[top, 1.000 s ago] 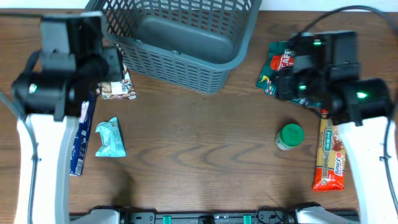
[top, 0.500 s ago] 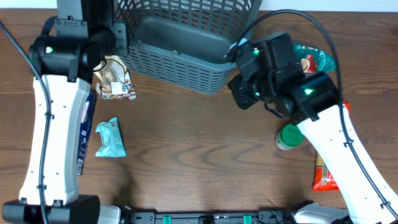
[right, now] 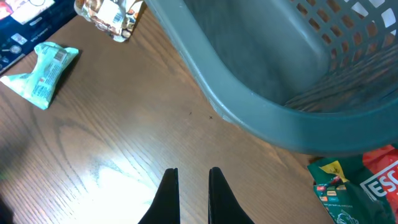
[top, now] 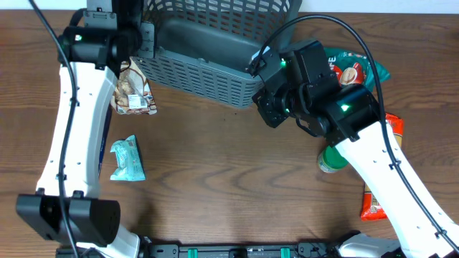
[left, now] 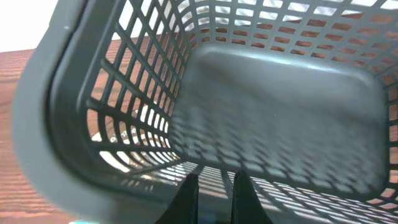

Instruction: Pack container

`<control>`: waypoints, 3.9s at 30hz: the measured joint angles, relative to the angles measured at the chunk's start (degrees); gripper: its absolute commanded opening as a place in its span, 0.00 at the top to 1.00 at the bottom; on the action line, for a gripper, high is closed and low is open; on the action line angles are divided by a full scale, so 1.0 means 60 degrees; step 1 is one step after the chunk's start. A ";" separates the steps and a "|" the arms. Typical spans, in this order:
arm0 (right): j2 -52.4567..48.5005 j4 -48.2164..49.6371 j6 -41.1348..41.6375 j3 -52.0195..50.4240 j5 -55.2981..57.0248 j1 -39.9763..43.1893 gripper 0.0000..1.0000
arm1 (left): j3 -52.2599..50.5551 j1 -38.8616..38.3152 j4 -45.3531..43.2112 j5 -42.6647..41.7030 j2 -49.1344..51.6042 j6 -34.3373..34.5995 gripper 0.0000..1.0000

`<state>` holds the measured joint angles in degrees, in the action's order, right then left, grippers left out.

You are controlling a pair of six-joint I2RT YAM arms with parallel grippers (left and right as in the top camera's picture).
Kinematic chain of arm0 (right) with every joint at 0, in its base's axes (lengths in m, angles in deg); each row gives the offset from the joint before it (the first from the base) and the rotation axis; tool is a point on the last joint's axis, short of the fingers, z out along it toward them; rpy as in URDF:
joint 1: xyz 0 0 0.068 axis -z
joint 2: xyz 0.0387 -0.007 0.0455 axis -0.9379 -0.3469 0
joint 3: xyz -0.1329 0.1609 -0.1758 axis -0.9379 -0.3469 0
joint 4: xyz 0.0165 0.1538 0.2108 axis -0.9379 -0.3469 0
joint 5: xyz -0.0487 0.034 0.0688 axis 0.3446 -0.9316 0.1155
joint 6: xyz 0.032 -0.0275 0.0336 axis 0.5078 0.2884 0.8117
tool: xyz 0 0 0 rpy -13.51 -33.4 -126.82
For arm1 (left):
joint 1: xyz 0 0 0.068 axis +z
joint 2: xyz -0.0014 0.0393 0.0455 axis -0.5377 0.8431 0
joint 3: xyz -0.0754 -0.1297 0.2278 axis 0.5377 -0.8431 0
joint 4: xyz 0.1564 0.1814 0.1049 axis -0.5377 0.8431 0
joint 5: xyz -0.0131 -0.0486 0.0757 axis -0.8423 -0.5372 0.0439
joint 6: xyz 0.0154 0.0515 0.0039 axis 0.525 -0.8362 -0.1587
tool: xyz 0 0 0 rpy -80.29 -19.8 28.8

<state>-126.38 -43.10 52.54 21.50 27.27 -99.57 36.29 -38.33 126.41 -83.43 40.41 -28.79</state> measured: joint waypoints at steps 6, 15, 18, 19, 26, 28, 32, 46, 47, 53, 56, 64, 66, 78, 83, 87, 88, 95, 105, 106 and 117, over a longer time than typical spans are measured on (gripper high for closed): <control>-0.0466 0.0015 0.0000 0.0000 0.0011 0.0000 0.99 | 0.0000 0.0000 -0.0117 0.0000 0.0219 -0.0098 0.94; -0.0900 0.0437 0.0131 0.0000 0.0878 0.0004 0.99 | 0.0124 -0.0102 0.0270 0.0004 0.0237 -0.0200 0.94; -0.0900 0.0568 0.0463 0.0000 0.1344 0.0022 0.99 | 0.0160 -0.0255 0.0463 0.0004 0.0237 -0.0200 0.95; -0.0900 0.0601 0.0550 0.0000 0.1435 0.0047 0.99 | 0.0164 -0.0310 0.0506 0.0004 0.0237 -0.0200 0.94; -0.0903 0.0721 0.1246 0.0000 0.2277 0.0324 0.99 | 0.0175 -0.0900 0.1115 0.0080 0.0237 -0.0226 0.94; -0.0900 0.0729 0.1435 0.0000 0.2554 0.0353 0.99 | 0.0175 -0.1056 0.1224 0.0102 0.0237 -0.0226 0.94; -0.0903 0.0725 0.1647 0.0000 0.2841 0.0437 0.99 | 0.0175 -0.1319 0.1275 0.0109 0.0240 -0.0229 0.94; -0.0845 0.0004 0.1231 0.0317 0.1701 -0.0284 0.99 | 0.0619 -0.0390 0.1290 0.0503 -0.0098 -0.0138 0.68; -0.0820 -0.0080 0.1151 0.0492 0.1588 -0.0368 0.99 | 0.0685 -0.0288 0.1293 0.0681 -0.0270 -0.0087 0.62; -0.0404 0.0357 0.1173 0.2120 0.1738 -0.0601 0.99 | 0.0933 0.0412 0.1668 0.1402 -0.1497 0.0412 0.28; -0.0168 0.1242 0.1395 0.2466 0.2339 -0.0357 0.99 | 0.1045 0.0900 0.2098 0.1548 -0.1847 0.0816 0.20; -0.1228 0.2310 0.2127 0.2546 0.2448 0.0987 0.99 | 0.1060 0.2135 0.2783 0.1683 -0.1719 0.2146 0.17; -0.1803 0.2524 0.2200 0.2528 0.2073 0.1206 0.99 | 0.1060 0.2371 0.2805 0.1687 -0.1712 0.2357 0.18; -0.2983 0.3858 0.2215 0.2463 0.1169 0.1406 0.99 | 0.1060 0.2543 0.2827 0.1712 -0.1628 0.2645 0.18; -0.3395 0.4178 0.2226 0.2463 0.1406 0.1406 0.99 | 0.1060 0.2543 0.2932 0.1716 -0.1515 0.2714 0.18; -0.3763 0.4331 0.2277 0.2463 0.1803 0.1406 0.99 | 0.1060 0.2543 0.2962 0.1712 -0.1512 0.2743 0.17; -0.3803 0.4350 0.2310 0.2463 0.1912 0.1406 0.99 | 0.1060 0.2543 0.2962 0.1712 -0.1512 0.2747 0.18; -0.3872 0.4375 0.2481 0.2463 0.2463 0.1453 0.99 | 0.1060 0.2543 0.3005 0.1712 -0.1512 0.2750 0.18; -0.3872 0.3880 0.2554 0.2484 0.2561 0.1672 0.99 | 0.1060 0.2543 0.3005 0.1712 -0.1512 0.2754 0.18; -0.3872 0.3850 0.2554 0.2484 0.2554 0.1687 0.99 | 0.1060 0.2543 0.3009 0.1716 -0.1512 0.2754 0.17; -0.3876 0.3206 0.2616 0.2503 0.2608 0.1865 0.99 | 0.1060 0.2543 0.3009 0.1712 -0.1512 0.2754 0.18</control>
<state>-149.64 -23.86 68.23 36.51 42.92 -88.38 42.65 -23.07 144.46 -73.15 31.34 -12.27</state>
